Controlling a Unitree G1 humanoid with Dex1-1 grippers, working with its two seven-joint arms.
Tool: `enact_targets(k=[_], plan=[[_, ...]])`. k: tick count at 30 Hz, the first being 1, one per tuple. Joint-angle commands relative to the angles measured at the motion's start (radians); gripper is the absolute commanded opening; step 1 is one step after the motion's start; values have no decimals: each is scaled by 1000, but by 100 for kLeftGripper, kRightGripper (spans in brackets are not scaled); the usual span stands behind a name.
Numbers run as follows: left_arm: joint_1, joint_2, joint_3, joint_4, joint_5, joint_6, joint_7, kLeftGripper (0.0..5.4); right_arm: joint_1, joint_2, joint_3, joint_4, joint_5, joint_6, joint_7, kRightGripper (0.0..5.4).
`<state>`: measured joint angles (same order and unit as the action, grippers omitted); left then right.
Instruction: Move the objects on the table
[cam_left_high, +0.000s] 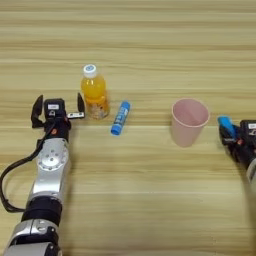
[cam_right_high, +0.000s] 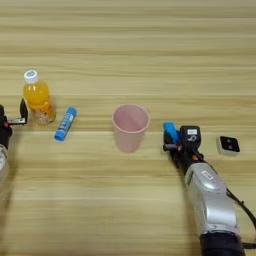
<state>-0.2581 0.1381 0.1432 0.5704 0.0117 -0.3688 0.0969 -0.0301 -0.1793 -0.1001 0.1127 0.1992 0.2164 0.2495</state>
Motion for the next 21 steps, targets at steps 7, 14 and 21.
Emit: enact_targets(k=[7,14,21], plan=[[-13,6,0,6,4,-3,-2,540,43,22,58,-1,-11,56,8,141],[-14,8,1,7,2,-4,-4,540,37,12,48,-11,-75,-50,-42,225],[-15,10,2,10,1,-5,-6,540,31,10,29,-21,-130,-180,-96,307]])
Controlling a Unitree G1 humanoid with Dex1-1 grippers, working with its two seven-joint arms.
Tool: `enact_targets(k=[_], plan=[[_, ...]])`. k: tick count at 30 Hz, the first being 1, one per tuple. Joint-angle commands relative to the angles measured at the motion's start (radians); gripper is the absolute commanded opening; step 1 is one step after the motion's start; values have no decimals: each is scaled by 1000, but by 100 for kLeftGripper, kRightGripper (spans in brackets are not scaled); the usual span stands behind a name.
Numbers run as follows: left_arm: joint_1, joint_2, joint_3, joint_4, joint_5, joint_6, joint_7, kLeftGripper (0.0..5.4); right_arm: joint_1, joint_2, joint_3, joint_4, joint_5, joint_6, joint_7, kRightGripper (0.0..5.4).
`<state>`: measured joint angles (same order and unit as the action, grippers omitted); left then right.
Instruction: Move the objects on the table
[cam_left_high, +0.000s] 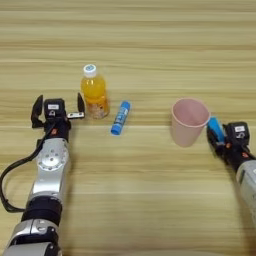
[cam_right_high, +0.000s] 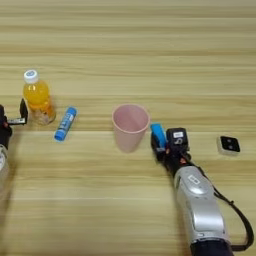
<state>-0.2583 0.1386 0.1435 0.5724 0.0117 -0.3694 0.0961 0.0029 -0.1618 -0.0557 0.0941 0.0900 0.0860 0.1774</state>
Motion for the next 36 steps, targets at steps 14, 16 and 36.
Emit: enact_targets(k=[14,16,36], plan=[[-17,8,2,10,2,-5,-4,540,-17,-20,-109,-11,-51,-197,-119,459],[-17,8,1,10,2,-5,-4,540,-22,-37,-135,10,-78,-200,-161,474],[-24,9,3,24,0,-9,-6,540,-10,-78,-249,63,-65,-49,-245,538]])
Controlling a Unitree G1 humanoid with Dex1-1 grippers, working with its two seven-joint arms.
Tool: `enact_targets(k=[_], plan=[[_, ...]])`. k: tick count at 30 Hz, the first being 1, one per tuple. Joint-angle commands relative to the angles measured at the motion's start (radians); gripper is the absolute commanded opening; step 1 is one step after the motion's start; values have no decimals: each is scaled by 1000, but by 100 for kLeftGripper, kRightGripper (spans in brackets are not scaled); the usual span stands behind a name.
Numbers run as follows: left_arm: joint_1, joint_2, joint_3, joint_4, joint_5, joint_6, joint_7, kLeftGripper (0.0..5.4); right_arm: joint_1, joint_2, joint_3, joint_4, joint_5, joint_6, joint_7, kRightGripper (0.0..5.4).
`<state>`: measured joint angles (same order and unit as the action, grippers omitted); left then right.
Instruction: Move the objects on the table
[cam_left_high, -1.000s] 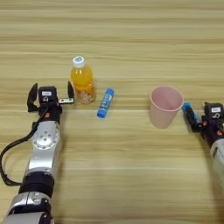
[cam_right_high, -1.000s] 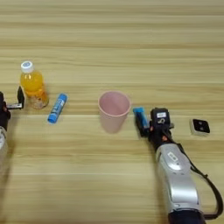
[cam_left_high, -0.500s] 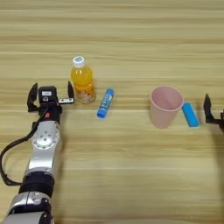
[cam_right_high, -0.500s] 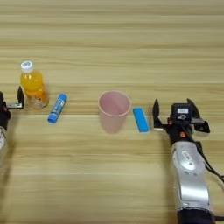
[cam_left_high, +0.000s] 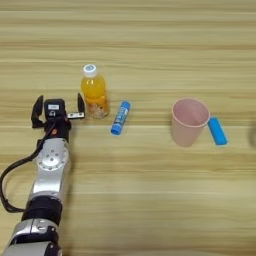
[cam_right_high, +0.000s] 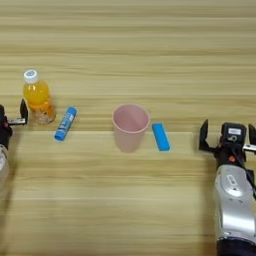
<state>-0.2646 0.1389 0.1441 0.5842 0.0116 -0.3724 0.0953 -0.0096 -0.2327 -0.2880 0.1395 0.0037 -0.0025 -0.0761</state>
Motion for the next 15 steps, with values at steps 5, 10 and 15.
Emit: enact_targets(k=[5,10,15], plan=[[-18,9,2,16,0,-8,-6,540,-5,-4,-39,33,58,73,15,538],[-18,10,3,16,0,-10,-7,540,-10,-1,-61,44,94,109,21,538],[-18,11,3,15,-1,-10,-8,540,-17,8,-79,51,147,149,38,538]])
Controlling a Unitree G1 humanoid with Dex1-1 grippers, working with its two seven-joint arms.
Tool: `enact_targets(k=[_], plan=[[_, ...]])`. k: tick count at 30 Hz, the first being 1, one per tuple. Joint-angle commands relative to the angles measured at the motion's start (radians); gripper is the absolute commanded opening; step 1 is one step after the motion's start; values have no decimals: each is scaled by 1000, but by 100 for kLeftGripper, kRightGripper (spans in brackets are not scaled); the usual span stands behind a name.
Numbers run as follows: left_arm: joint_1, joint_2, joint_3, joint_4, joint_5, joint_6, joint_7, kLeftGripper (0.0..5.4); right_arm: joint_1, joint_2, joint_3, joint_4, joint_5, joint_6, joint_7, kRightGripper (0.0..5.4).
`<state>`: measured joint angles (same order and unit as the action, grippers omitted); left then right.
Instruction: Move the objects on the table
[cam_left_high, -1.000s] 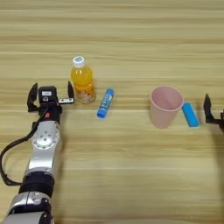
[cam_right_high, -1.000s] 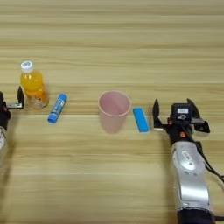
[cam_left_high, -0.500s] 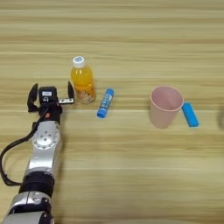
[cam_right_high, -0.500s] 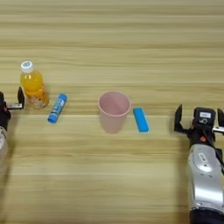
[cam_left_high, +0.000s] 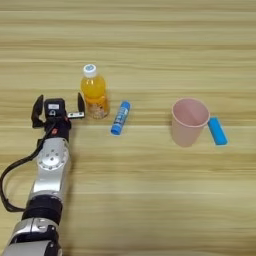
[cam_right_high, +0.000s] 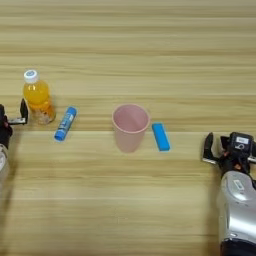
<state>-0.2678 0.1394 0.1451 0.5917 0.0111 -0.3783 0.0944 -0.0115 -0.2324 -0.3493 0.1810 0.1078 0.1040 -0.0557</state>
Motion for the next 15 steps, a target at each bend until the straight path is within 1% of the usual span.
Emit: enact_targets(k=[1,7,9,10,11,14,15], plan=[[-14,10,2,7,-1,-4,-7,540,-17,12,-22,9,61,56,24,538],[-14,10,2,6,0,-3,-7,540,-17,13,-22,7,100,90,41,538],[-14,10,2,6,0,-3,-7,540,-17,16,-21,6,117,106,51,513],[-14,10,2,6,0,-3,-7,540,-17,19,-19,5,126,114,58,510],[-14,10,2,6,0,-3,-6,540,-16,21,-18,4,133,119,62,491],[-14,10,2,6,0,-3,-6,540,-14,26,-13,-1,146,134,76,449],[-14,10,2,5,0,-3,-6,540,-14,27,-11,-2,148,137,80,444]])
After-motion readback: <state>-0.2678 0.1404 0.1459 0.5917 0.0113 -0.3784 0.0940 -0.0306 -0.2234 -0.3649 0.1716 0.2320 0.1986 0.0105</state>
